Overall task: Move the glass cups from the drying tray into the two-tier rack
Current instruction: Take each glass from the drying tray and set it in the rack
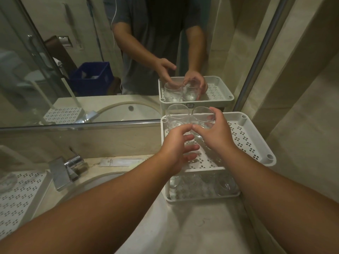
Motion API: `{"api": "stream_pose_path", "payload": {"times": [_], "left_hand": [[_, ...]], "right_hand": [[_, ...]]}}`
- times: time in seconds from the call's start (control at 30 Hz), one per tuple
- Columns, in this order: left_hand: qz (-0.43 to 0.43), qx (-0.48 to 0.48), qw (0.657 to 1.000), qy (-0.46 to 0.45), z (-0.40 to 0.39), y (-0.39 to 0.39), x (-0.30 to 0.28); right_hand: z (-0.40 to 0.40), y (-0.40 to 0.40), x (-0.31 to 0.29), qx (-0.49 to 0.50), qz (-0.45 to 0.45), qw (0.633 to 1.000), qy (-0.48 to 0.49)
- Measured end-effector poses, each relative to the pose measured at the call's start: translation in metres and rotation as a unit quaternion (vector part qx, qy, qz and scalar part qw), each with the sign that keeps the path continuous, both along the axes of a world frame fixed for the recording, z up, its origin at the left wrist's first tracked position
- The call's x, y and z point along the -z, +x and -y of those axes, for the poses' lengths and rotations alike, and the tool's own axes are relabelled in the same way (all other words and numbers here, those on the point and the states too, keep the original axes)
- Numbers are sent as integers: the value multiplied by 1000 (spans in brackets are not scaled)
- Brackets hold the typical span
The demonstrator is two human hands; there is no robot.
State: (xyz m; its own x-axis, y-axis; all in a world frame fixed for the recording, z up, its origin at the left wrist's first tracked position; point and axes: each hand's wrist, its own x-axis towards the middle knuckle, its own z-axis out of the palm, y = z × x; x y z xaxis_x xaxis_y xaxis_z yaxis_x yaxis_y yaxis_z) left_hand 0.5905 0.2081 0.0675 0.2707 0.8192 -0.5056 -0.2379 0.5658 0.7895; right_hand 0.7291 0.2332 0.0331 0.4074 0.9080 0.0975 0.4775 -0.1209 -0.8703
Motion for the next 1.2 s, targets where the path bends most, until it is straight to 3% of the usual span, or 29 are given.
{"api": "stream_pose_path", "payload": {"times": [0.4, 0.67, 0.97, 1.2], "left_hand": [[14, 3, 1000, 7, 4, -11, -7], [3, -11, 999, 46, 9, -37, -10], [-37, -35, 989, 136, 18, -93, -26], [-108, -73, 976, 177, 23, -176, -33]], "right_hand": [[3, -2, -7, 15, 22, 1000, -4], [17, -19, -15, 55, 120, 989, 61], [28, -77, -42, -5, 282, 947, 153], [28, -183, -66, -113, 251, 942, 191]]}}
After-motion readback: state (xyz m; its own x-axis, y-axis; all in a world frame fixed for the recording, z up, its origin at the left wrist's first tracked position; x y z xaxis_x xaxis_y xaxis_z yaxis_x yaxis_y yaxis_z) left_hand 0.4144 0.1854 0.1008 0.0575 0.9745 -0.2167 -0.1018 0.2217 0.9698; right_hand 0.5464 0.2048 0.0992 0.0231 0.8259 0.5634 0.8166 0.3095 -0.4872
